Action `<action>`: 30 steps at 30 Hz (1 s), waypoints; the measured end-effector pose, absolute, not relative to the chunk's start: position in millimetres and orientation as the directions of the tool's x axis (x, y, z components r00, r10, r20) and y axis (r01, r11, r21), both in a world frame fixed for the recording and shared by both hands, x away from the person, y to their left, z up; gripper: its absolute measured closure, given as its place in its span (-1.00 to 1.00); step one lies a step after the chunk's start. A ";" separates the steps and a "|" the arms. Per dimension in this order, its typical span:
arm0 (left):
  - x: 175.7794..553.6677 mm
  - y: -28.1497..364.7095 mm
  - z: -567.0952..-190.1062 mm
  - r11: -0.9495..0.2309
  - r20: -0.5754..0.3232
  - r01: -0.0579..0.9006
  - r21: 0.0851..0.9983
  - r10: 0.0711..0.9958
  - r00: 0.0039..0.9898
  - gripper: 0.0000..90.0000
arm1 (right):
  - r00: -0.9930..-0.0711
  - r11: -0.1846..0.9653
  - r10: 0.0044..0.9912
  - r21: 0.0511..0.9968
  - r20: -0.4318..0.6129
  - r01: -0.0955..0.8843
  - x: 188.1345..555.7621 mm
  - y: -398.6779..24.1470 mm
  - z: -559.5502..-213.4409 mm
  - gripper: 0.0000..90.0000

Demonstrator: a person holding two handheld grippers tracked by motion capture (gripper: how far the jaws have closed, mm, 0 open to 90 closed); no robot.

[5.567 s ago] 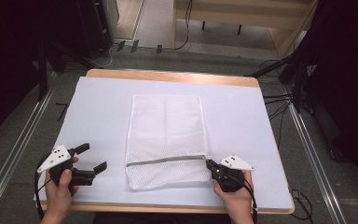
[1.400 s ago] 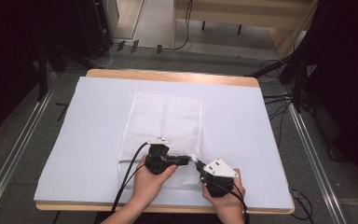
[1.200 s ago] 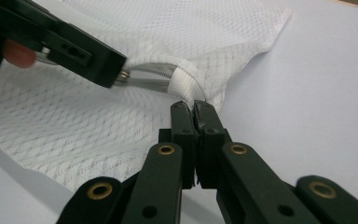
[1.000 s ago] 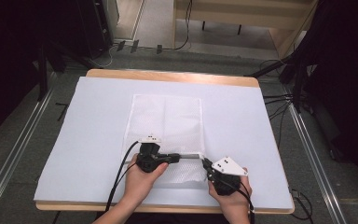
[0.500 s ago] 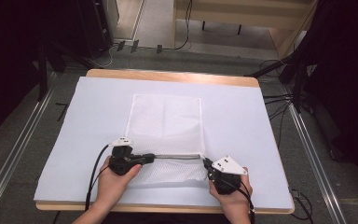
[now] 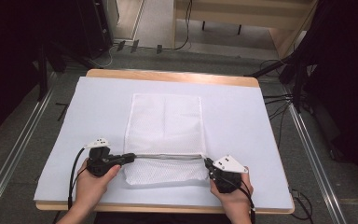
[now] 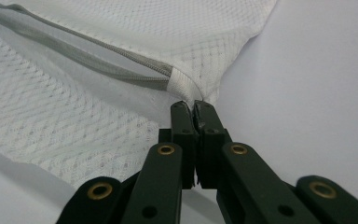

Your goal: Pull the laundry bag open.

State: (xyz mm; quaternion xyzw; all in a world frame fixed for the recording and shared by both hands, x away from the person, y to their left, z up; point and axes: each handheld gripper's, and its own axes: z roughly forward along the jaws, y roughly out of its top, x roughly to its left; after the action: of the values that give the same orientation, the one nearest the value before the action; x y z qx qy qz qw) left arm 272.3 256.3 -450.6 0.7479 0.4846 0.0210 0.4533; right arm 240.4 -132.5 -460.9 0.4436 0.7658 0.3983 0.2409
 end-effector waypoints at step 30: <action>248.9 303.4 -440.2 0.001 -0.275 0.475 0.880 0.817 0.507 -0.40 | -0.554 0.246 0.830 0.848 0.066 0.469 237.1 -145.3 -461.4 -0.14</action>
State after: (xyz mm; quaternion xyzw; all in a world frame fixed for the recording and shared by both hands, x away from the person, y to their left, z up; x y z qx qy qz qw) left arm 248.9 303.4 -440.2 0.6880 0.4696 0.1615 0.5291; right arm 237.1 -145.3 -461.4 0.4259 0.7625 0.4424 0.2039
